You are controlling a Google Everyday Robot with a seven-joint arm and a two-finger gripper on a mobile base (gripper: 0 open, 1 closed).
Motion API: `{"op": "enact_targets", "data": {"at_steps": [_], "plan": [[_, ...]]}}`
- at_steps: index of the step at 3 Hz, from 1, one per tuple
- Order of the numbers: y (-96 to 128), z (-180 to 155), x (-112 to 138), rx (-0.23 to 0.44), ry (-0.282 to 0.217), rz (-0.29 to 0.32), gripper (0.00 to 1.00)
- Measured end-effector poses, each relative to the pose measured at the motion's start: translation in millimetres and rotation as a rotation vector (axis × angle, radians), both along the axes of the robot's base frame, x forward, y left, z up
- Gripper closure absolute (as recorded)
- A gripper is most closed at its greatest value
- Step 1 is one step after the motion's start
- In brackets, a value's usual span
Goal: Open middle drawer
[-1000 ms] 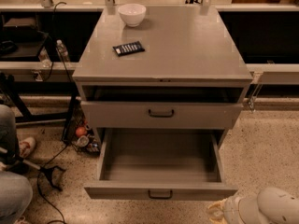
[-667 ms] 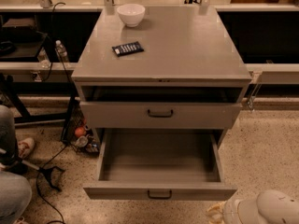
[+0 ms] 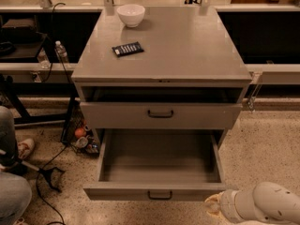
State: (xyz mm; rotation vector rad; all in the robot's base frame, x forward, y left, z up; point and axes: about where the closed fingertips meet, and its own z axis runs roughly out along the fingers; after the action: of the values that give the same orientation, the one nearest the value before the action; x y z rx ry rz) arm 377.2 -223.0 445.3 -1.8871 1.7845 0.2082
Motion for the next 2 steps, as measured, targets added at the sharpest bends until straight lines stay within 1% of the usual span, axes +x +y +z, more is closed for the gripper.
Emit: {"op": "enact_targets", "data": {"at_steps": [1,2], "plan": [[6.3,14.5,24.7,-0.009,-0.058,0.014,0.35],[10.7,17.6,43.2,-0.015,-0.082,0.015,0.12]]}}
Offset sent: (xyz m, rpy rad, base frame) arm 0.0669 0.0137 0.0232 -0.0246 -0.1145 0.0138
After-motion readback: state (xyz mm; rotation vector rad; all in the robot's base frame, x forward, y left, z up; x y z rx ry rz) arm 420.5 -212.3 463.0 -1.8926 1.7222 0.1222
